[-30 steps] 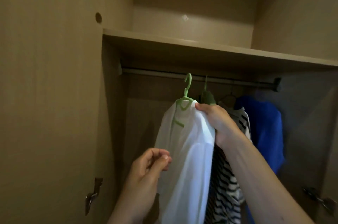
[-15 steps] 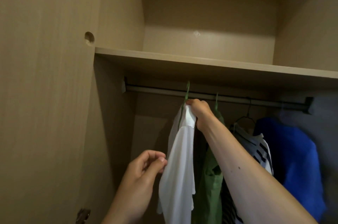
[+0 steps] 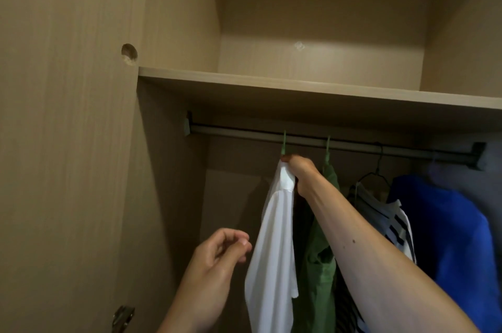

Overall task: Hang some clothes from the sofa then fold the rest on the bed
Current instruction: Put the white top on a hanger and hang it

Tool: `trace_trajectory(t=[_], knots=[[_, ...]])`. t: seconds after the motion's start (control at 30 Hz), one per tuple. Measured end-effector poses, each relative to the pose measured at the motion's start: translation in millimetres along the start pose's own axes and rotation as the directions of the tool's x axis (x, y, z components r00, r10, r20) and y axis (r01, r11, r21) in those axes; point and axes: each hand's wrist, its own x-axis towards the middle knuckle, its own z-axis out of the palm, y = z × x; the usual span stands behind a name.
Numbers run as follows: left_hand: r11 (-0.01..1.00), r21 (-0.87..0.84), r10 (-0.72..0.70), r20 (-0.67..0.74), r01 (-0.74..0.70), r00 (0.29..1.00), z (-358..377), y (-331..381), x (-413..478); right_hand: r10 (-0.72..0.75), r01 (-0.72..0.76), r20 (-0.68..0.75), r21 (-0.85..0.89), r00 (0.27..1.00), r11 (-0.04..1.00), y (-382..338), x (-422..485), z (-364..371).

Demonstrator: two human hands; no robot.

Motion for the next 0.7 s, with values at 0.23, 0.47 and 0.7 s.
trace_trajectory(t=[0.23,0.47,0.7], knots=[[0.999,0.033,-0.025,-0.014,0.025,1.0,3,-5,-2,0.029,-0.028,0.007,-0.087,1.0,0.996,12,10,-7],[0.996,0.058,-0.074,0.003,0.074,0.997,17,-5,-7,-0.012,0.016,0.025,-0.187,1.0,0.982,22,14,-9],[0.996,0.065,-0.066,-0.021,0.067,0.998,23,-9,-4,-0.09,0.086,-0.009,-0.214,0.996,0.973,26,15,-15]])
